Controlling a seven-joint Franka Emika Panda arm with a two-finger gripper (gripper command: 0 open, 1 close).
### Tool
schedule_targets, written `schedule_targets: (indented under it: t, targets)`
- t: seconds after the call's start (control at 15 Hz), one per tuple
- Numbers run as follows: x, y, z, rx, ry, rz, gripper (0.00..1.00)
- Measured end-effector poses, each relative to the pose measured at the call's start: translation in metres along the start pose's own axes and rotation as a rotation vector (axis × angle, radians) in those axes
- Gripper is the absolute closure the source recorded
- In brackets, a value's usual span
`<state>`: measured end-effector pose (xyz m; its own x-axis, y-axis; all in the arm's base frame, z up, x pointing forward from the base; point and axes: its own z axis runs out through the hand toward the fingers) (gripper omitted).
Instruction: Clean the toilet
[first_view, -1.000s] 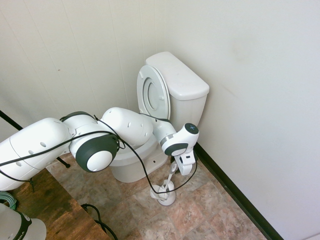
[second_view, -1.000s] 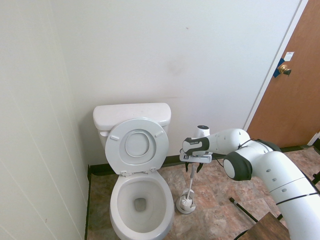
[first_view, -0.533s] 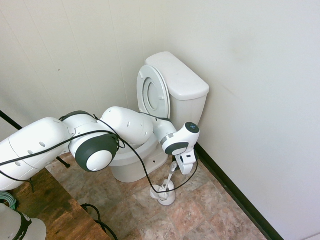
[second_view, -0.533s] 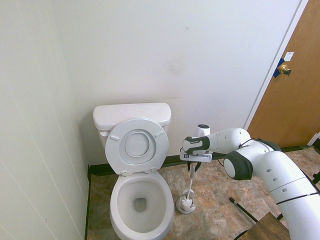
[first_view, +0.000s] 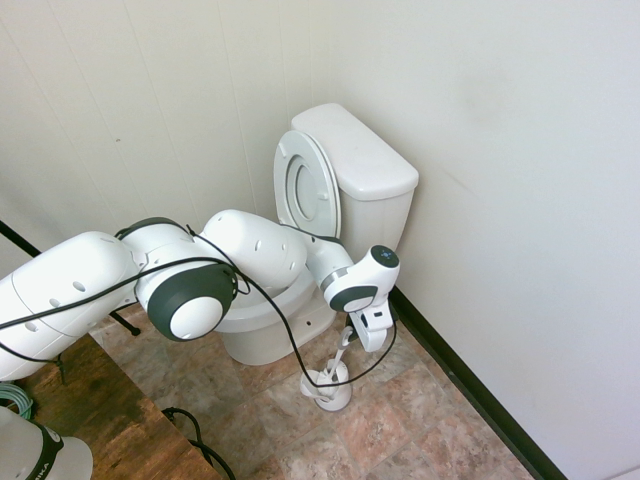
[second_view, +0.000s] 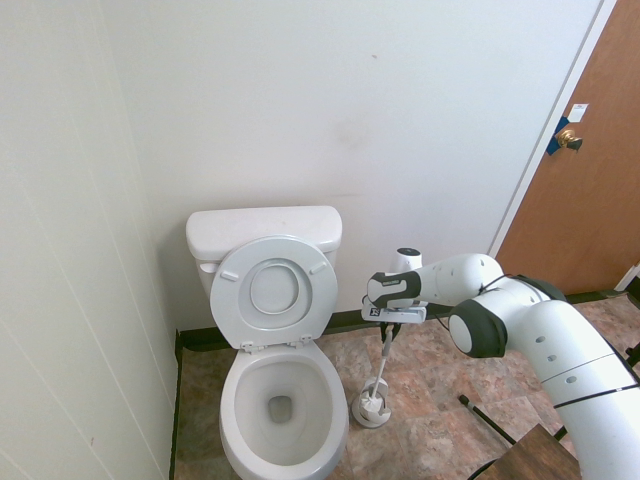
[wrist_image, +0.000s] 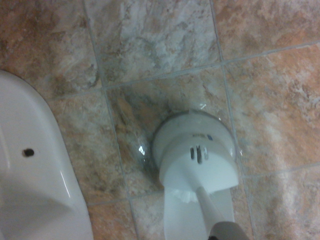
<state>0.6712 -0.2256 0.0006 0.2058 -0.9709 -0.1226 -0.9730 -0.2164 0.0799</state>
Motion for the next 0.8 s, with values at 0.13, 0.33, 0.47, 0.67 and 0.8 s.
schedule_targets:
  t: [0.13, 0.33, 0.47, 0.67, 0.8]
  targets:
    - [-0.005, 0.010, 0.002, 0.004, 0.011, -0.010, 1.00]
    - [-0.020, 0.026, 0.003, 0.017, 0.024, -0.023, 1.00]
    - [-0.029, 0.036, -0.001, 0.033, 0.030, -0.025, 1.00]
    - [-0.045, 0.049, -0.023, 0.053, 0.037, -0.030, 1.00]
    - [-0.056, 0.062, -0.043, 0.050, 0.043, -0.036, 1.00]
